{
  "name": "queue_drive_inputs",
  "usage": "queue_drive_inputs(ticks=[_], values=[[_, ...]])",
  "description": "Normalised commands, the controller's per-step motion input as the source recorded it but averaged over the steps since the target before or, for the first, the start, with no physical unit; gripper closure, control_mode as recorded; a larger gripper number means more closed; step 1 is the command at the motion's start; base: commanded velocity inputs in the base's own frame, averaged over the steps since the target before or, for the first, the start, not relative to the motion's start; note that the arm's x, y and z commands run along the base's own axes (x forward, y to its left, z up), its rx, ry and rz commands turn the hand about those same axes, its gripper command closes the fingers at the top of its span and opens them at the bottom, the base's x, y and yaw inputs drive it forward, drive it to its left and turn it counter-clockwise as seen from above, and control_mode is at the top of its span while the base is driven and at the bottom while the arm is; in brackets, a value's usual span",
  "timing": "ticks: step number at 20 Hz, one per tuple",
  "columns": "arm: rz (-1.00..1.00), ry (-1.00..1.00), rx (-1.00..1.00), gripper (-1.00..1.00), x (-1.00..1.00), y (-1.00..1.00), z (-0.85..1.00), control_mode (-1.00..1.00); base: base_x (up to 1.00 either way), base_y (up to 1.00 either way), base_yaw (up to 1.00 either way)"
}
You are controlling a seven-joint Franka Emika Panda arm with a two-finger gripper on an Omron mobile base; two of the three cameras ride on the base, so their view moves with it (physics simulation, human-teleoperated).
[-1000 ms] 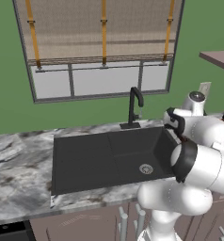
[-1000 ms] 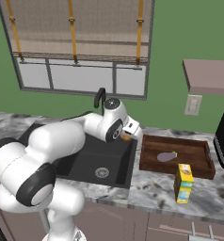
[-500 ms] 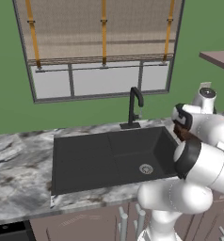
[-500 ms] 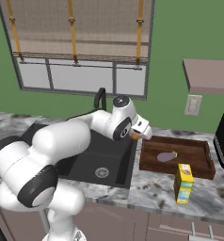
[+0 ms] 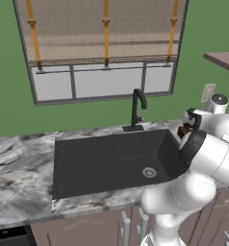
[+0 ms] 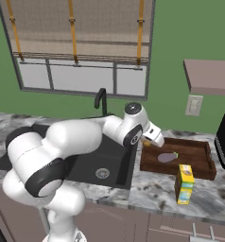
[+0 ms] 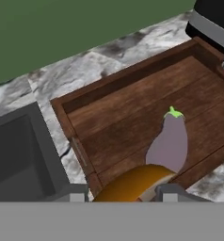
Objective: Pick up all produce items and place them in the sink. Turn on the sink faucet to wash them. Then turn the sink off and put them in the tray.
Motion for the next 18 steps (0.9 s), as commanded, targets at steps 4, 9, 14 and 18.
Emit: queue_drive_inputs(ticks=[4, 9, 14, 18], values=[[-0.06, 0.00, 0.00, 1.00, 0.00, -0.44, -0.23, -1.00, 0.00, 0.00, 0.00], [-0.02, 0.00, 0.00, 1.00, 0.04, -0.16, -0.19, -1.00, 0.00, 0.00, 0.00], [0.00, 0.00, 0.00, 1.00, 0.11, -0.02, -0.11, -1.00, 0.00, 0.00, 0.00], [0.00, 0.00, 0.00, 1.00, 0.14, 0.00, -0.14, -1.00, 0.00, 0.00, 0.00]])
